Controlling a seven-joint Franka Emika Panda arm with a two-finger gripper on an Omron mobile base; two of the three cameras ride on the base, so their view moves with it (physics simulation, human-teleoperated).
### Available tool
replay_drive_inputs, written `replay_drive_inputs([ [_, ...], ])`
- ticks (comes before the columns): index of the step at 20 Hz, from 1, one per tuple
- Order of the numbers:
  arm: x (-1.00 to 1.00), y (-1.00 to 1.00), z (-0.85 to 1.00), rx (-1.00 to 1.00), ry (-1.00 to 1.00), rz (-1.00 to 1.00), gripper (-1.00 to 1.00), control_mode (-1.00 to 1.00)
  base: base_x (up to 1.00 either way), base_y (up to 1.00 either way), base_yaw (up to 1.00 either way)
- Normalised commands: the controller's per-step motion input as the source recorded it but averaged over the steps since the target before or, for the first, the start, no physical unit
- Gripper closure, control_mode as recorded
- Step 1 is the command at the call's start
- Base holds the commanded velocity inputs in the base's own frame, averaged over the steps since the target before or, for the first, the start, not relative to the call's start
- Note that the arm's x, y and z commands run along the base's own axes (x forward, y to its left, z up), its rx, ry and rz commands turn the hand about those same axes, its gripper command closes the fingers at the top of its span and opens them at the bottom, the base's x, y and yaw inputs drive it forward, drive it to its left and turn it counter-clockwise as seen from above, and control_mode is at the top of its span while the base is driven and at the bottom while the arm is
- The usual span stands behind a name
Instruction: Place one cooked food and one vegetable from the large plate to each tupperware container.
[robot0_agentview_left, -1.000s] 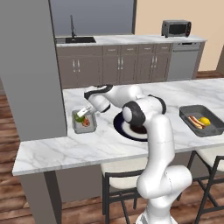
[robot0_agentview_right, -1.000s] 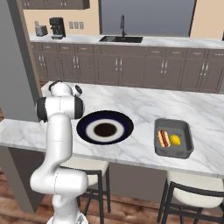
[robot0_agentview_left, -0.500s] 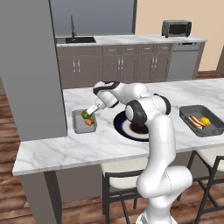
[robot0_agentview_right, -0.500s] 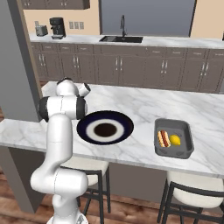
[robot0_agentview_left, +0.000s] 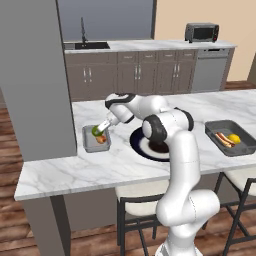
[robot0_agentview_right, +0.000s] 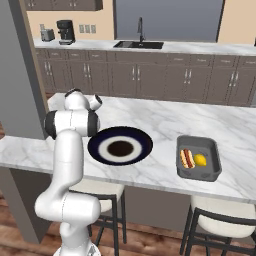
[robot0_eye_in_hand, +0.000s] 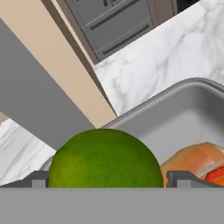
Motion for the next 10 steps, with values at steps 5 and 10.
replay_drive_inputs([
  [5, 0.00, 0.00, -0.14, 0.00, 0.00, 0.00, -1.00, -1.00, 0.00, 0.00, 0.00],
  [10, 0.00, 0.00, -0.22, 0.00, 0.00, 0.00, 1.00, -1.00, 0.00, 0.00, 0.00],
])
